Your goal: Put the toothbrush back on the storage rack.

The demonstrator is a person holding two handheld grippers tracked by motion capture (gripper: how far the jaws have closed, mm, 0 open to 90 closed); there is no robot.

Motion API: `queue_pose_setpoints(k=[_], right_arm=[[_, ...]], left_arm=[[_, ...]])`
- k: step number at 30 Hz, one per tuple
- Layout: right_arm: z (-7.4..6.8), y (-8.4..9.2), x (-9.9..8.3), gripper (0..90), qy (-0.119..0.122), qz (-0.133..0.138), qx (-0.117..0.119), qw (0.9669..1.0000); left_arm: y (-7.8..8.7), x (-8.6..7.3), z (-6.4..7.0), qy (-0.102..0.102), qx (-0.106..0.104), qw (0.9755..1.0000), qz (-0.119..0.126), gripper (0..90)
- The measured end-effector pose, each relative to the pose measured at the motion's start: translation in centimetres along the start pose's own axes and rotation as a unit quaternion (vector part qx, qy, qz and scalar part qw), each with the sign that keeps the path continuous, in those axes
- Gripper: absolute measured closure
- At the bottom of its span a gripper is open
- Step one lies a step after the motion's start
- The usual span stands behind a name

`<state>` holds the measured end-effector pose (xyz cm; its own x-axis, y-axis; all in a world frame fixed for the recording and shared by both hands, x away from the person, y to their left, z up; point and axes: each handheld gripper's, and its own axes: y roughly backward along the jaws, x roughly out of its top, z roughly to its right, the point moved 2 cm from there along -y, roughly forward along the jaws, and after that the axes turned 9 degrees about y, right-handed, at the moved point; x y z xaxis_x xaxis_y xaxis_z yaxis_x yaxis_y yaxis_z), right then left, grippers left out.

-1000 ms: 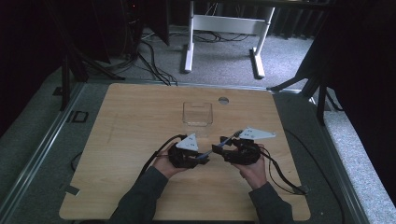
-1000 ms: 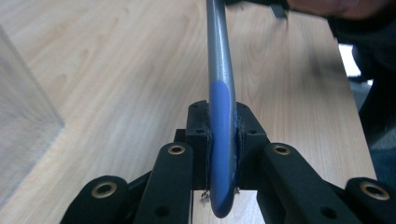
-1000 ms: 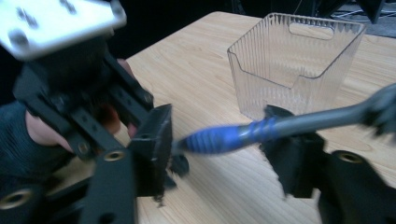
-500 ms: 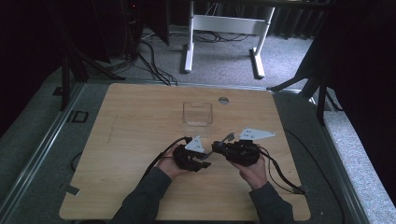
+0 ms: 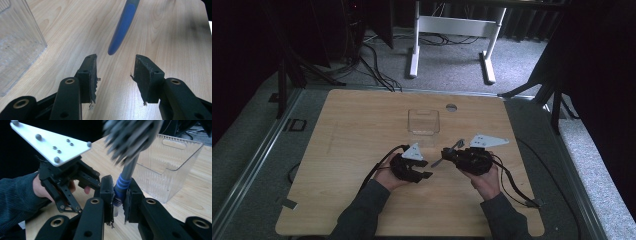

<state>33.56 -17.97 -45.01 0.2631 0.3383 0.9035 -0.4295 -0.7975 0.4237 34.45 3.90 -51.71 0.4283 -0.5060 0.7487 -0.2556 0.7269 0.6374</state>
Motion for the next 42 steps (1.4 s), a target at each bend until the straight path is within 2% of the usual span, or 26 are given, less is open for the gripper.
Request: queue_pose_setpoints(k=[17, 42], right_arm=[[0.8, -0.2, 0.7, 79.4, 0.014, -0.003, -0.031, 0.9994], [1.8, -0.7, 1.0, 79.4, 0.012, 0.003, -0.037, 0.9992]], left_arm=[[0.4, -0.3, 0.2, -0.007, 0.006, 0.9999, 0.006, 58.0], [-0.1, -0.6, 0.5, -0.015, -0.002, 0.9999, -0.002, 59.4]])
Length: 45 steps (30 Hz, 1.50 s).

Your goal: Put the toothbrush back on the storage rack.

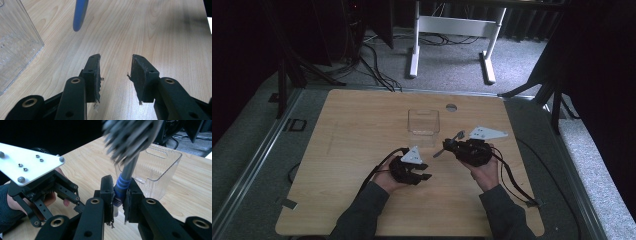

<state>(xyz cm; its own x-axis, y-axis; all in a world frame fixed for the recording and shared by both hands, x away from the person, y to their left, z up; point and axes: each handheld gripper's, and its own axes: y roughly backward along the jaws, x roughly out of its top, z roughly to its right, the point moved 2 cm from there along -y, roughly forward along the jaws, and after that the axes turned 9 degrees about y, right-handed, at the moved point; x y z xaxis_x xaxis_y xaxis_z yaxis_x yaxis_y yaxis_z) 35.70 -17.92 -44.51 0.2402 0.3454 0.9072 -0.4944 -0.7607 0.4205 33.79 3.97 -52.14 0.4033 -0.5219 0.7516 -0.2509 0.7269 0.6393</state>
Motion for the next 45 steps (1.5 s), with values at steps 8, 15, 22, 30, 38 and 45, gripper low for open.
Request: queue_pose_setpoints(k=[8, 15, 22, 30, 38, 45], right_arm=[[0.5, -0.1, 0.1, 79.5, 0.003, 0.002, -0.002, 1.0000], [0.8, -0.3, 0.3, 79.4, 0.003, 0.010, -0.001, 0.9999], [0.9, -0.6, 0.6, 79.4, 0.012, 0.016, -0.001, 0.9998], [1.1, -0.9, 1.0, 79.4, 0.011, 0.022, 0.001, 0.9997], [1.6, -1.3, 1.5, 79.5, 0.009, 0.027, -0.001, 0.9996], [2.1, -1.1, 1.7, 79.5, 0.005, 0.033, -0.006, 0.9994]], left_arm=[[-0.1, -0.1, 0.1, -0.001, -0.002, 1.0000, 0.000, 59.4], [-0.3, 0.0, 0.2, -0.001, -0.002, 1.0000, -0.001, 59.4], [-0.2, 0.0, 0.1, 0.001, -0.002, 1.0000, 0.001, 59.3], [-0.2, 0.0, 0.1, 0.001, -0.003, 1.0000, 0.001, 59.4], [-0.1, 0.0, 0.0, 0.001, -0.002, 1.0000, 0.001, 59.4], [-0.1, 0.0, 0.0, 0.001, -0.005, 1.0000, 0.002, 61.0]])
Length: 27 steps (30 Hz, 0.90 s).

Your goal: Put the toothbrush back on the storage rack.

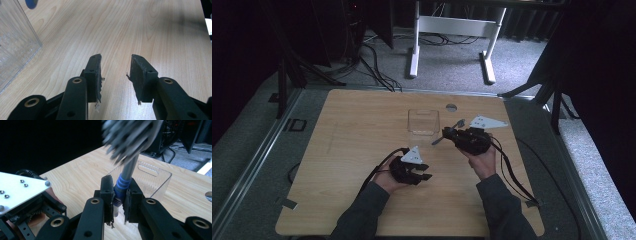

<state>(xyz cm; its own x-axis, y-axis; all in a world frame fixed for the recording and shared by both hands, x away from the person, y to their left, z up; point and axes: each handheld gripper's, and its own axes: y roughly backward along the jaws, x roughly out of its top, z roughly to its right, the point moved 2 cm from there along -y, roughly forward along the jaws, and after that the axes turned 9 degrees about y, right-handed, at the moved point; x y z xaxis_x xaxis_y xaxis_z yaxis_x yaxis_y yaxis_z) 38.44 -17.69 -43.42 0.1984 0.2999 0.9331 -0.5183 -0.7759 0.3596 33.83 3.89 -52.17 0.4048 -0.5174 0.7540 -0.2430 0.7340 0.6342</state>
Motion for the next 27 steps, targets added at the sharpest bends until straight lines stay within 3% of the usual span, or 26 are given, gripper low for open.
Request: queue_pose_setpoints(k=[27], right_arm=[[1.4, -1.1, 0.9, 79.5, 0.005, -0.006, -0.006, 1.0000]], left_arm=[[-0.3, 0.3, 0.2, 0.000, -0.006, 1.0000, 0.001, 61.0]])
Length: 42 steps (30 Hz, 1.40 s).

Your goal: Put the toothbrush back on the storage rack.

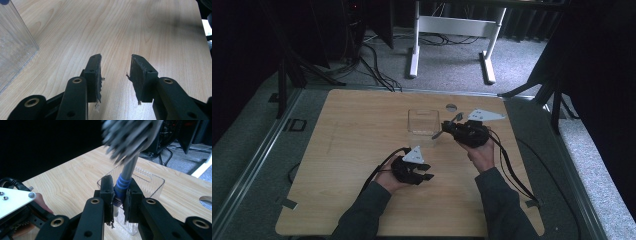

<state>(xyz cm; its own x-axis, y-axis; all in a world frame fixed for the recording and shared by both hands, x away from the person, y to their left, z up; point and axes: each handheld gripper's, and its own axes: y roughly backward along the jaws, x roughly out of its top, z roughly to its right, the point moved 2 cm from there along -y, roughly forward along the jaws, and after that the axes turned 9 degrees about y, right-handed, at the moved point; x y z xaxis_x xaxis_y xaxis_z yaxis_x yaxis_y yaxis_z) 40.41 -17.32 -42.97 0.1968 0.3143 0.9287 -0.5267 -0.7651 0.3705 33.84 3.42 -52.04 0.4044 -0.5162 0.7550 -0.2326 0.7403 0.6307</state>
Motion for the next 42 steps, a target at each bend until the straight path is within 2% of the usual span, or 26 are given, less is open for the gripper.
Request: queue_pose_setpoints(k=[8, 20, 27, 33, 34, 35, 36, 39, 40, 42], right_arm=[[0.5, 0.3, 0.3, 79.5, -0.009, 0.011, 0.000, 0.9999], [0.8, -0.3, 1.0, 79.5, -0.003, 0.014, -0.011, 0.9998], [1.8, -1.8, 0.8, 79.4, -0.018, 0.002, -0.020, 0.9996], [2.6, -3.6, 0.0, 79.0, -0.026, -0.028, -0.024, 0.9990], [2.6, -3.9, -0.1, 77.2, -0.030, -0.037, -0.018, 0.9987], [2.6, -4.3, -0.3, 68.1, -0.029, -0.048, -0.009, 0.9984], [2.6, -4.6, -0.5, 53.2, -0.027, -0.056, -0.003, 0.9980], [2.4, -4.8, -0.8, 34.6, -0.021, -0.061, -0.007, 0.9979], [2.4, -4.6, -0.9, 29.4, -0.024, -0.056, -0.013, 0.9981], [2.5, -4.4, -0.9, 28.6, -0.025, -0.052, -0.010, 0.9983]], left_arm=[[-0.3, -0.1, 0.1, -0.003, -0.001, 1.0000, -0.005, 61.0], [-0.2, 0.0, 0.2, -0.003, -0.004, 1.0000, -0.002, 60.9], [-0.3, 0.0, 0.2, -0.003, -0.004, 1.0000, -0.005, 60.8], [-0.3, -0.1, 0.1, 0.000, -0.005, 1.0000, -0.003, 60.8], [-0.3, -0.1, 0.1, 0.000, -0.005, 1.0000, -0.003, 60.8], [-0.3, -0.1, 0.1, 0.000, -0.005, 1.0000, -0.003, 60.7], [-0.3, -0.1, 0.1, 0.000, -0.004, 1.0000, -0.003, 60.8], [-0.2, -0.1, 0.1, 0.001, -0.005, 1.0000, -0.002, 60.7], [-0.3, -0.2, 0.1, 0.002, -0.005, 1.0000, -0.002, 60.7], [-0.3, -0.2, 0.1, 0.002, -0.006, 1.0000, -0.003, 60.7]])
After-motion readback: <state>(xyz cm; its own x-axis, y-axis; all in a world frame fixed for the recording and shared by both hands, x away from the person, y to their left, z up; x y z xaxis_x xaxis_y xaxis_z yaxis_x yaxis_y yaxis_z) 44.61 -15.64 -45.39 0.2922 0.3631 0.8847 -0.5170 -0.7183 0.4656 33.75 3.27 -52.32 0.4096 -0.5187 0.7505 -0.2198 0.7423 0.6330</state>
